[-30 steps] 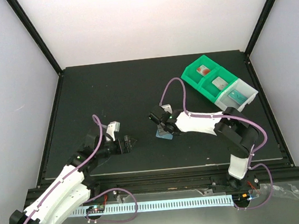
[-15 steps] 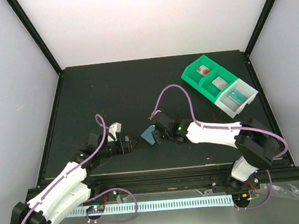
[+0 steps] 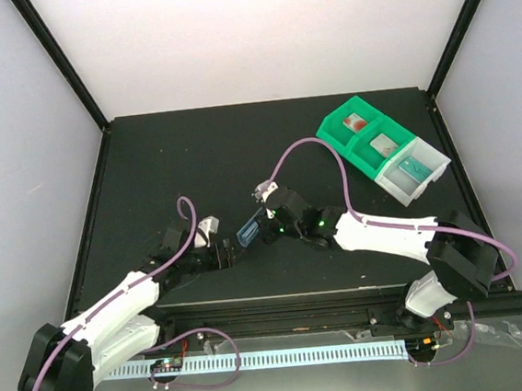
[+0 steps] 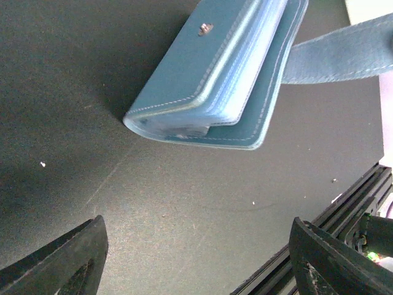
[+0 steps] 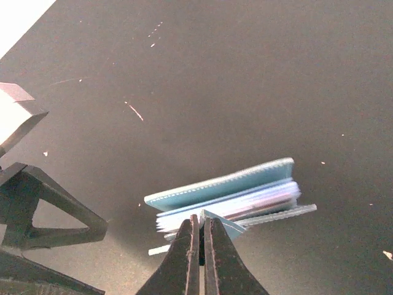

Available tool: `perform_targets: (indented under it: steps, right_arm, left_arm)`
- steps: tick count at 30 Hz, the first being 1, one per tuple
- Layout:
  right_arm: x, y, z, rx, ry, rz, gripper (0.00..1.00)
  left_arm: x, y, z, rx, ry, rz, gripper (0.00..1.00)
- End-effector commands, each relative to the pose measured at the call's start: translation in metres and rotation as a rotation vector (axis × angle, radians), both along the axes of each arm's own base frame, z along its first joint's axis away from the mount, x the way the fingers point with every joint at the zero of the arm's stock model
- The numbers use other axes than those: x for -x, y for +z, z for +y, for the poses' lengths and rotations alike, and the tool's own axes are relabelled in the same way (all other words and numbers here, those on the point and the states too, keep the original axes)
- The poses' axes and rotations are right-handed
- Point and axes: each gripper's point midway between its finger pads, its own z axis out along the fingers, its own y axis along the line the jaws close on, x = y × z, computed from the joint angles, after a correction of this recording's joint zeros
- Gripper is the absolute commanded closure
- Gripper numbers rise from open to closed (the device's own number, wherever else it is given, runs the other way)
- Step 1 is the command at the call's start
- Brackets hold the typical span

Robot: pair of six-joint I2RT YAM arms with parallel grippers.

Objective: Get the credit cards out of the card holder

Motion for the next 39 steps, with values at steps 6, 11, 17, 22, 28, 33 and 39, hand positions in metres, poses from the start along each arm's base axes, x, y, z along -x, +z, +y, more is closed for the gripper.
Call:
perform_targets:
  steps: [6, 11, 17, 22, 28, 33, 39]
  right_arm:
    - [-0.004, -0.006, -0.018, -0.033, -0.084, -0.027, 0.99]
    - [-0.006, -0.022, -0.043, 0.005, -0.164, -0.012, 0.99]
    - [-0.007, -0.028, -0.060, -0.016, -0.192, -0.002, 0.99]
    - [-0.005, -0.028, -0.060, -0.039, -0.178, -0.006, 0.99]
    - [0.000, 0.005, -0.042, -0.138, -0.086, -0.030, 0.99]
    - [-0.002, 0.025, -0.026, -0.195, -0.032, -0.046, 0.99]
    - [-0.004, 0.008, -0.024, -0.151, -0.044, 0.002, 0.99]
  left_arm:
    - [-0.022, 0.017, -0.005, 0.012, 0.006, -0.064, 0.23]
    - [-0.028, 0.016, -0.002, -0.015, 0.023, -0.070, 0.24]
    - [-0.045, 0.025, -0.001, -0.045, 0.041, -0.117, 0.25]
    - [-0.051, 0.045, -0.024, 0.040, -0.083, -0.188, 0.22]
    - [-0.049, 0.056, -0.042, 0.103, -0.190, -0.203, 0.17]
    - [-0.052, 0.051, -0.047, 0.114, -0.205, -0.183, 0.16]
    - [-0.058, 0.027, -0.045, 0.057, -0.200, -0.137, 0.16]
